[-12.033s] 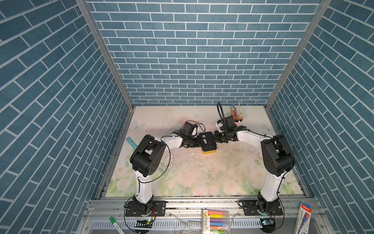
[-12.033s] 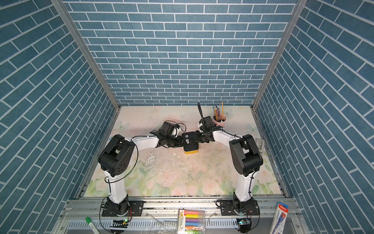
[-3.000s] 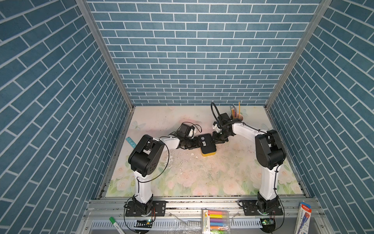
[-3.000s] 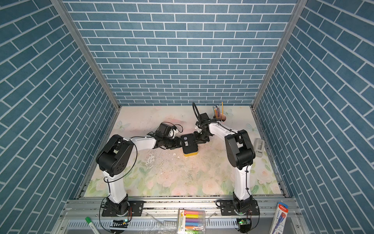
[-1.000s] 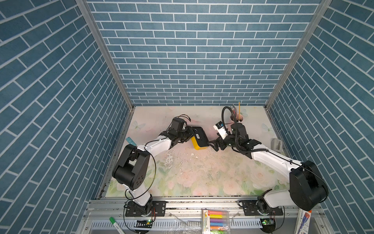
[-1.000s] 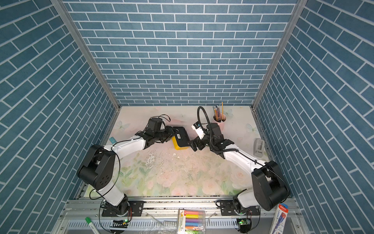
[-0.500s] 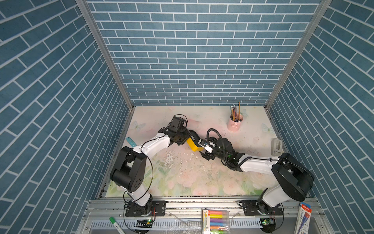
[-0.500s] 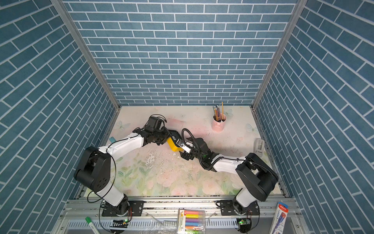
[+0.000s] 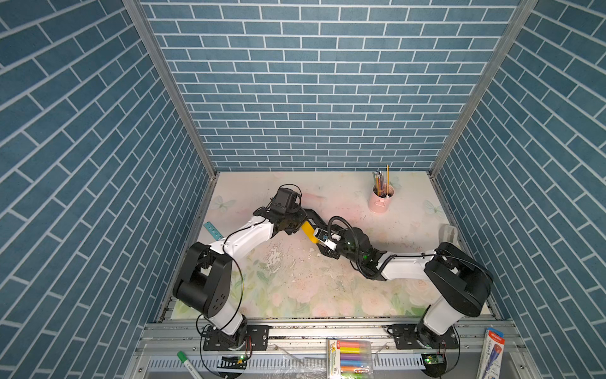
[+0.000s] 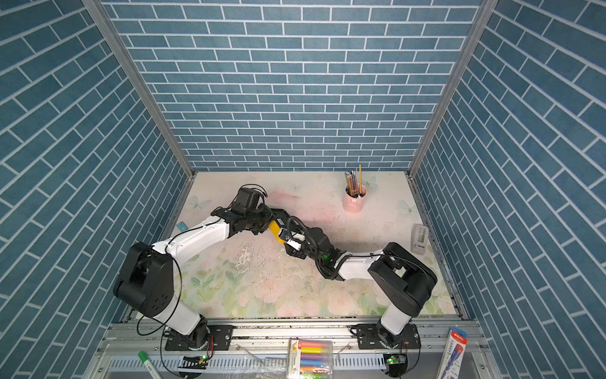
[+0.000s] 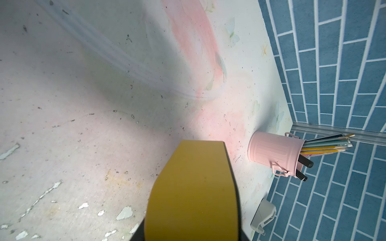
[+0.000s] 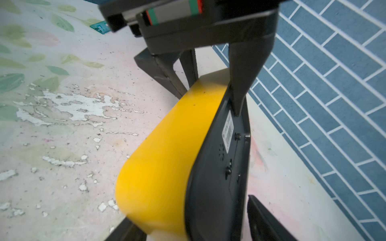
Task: Insert the battery into the alarm
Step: Adjust the alarm at the center of the board.
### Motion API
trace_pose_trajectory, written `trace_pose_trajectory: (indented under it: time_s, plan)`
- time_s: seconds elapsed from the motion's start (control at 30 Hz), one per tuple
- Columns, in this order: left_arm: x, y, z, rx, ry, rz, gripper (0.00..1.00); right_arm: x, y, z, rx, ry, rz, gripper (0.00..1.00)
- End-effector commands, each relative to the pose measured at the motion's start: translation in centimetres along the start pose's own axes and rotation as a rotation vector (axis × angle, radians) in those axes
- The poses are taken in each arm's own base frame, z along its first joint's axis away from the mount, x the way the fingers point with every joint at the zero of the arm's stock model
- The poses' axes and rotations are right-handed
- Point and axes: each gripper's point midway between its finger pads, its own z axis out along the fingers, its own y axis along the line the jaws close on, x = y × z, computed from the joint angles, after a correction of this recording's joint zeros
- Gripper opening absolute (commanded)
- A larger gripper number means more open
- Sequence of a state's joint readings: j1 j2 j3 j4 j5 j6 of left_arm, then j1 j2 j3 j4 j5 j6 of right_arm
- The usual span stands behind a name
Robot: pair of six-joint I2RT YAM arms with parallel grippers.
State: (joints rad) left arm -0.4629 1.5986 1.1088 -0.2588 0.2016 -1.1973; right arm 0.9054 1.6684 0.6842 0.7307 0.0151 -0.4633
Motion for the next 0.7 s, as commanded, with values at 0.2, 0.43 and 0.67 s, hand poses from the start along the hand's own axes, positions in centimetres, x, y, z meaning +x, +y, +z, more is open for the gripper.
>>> trace_pose_trajectory:
  time_s: [0.2, 0.43, 0.67]
  plan:
    - [0.7, -0.1, -1.2, 0.035, 0.018, -0.021, 0.27, -2.8, -1.8, 1.1, 0.152, -0.060, -0.027, 0.43]
    - [-1.8, -0.1, -4.7, 0.039, -0.162, 0.097, 0.69, -4.1, -1.6, -0.4, 0.059, -0.058, 0.108, 0.17]
    - [-4.3, 0.5, -9.3, 0.032, -0.374, 0.265, 0.99, -4.8, -1.6, -1.3, -0.226, -0.004, 0.478, 0.15]
